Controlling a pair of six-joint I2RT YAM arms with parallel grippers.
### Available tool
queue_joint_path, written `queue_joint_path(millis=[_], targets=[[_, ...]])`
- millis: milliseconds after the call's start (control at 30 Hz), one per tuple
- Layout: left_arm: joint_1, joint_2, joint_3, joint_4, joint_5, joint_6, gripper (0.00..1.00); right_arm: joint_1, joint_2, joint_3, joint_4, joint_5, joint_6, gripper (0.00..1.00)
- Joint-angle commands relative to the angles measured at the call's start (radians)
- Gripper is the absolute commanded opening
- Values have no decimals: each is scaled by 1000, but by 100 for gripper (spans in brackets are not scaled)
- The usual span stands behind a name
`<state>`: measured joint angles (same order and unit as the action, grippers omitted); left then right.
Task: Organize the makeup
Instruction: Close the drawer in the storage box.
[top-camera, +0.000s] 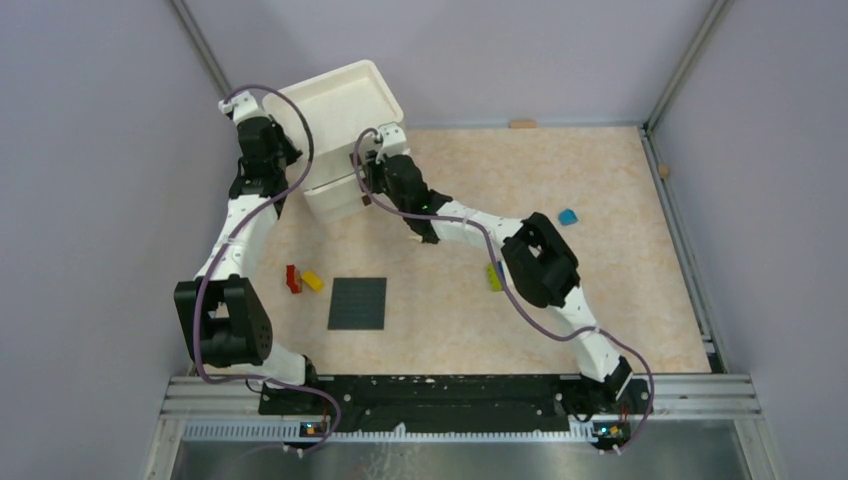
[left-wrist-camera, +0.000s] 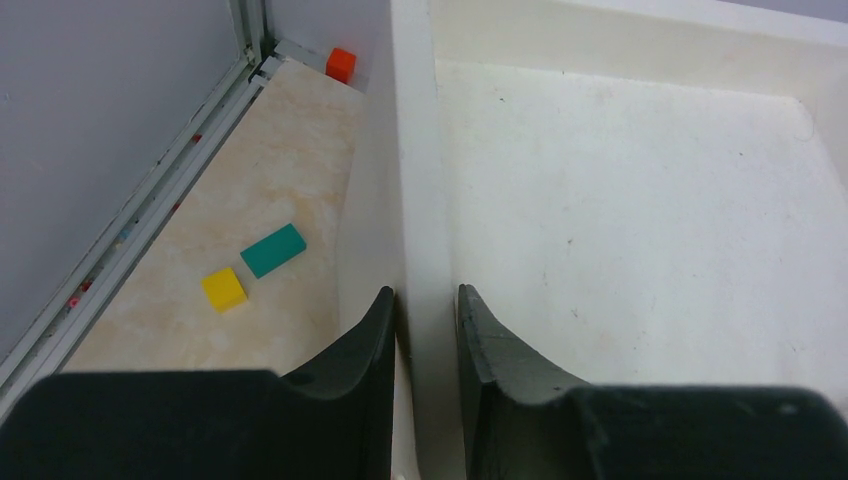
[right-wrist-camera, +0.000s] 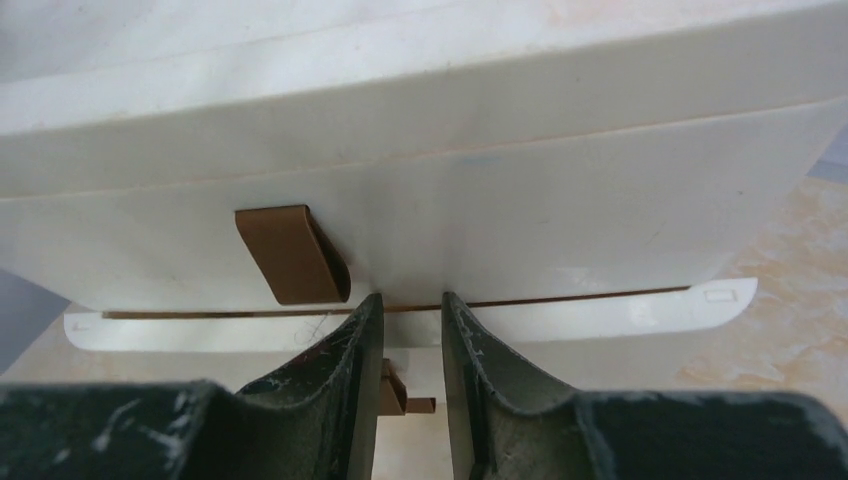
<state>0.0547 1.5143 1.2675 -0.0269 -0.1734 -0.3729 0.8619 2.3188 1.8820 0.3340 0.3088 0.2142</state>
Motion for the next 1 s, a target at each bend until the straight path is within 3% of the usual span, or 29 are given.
queue_joint_path(millis=[0,167,333,567,833,967], targets=[[-25,-1,-33,-87,161,-17,0,-3,-53,-96,136,-37,27,27],[-25,0,-30,-87,160,-18,0,-1,-187,-304,303,-39,17,27],[-25,1,-30,-88,157,-17,0,4,-222,-388,341,-45,31,27],[-25,3,-30,-90,163,-18,0,4,-107,-262,251,-51,59,27],[-26,3,-31,-88,166,-18,0,-6,58,7,116,-72,84,27],[-24,1,-31,-90,168,-18,0,-5,51,-6,127,-92,96,27]])
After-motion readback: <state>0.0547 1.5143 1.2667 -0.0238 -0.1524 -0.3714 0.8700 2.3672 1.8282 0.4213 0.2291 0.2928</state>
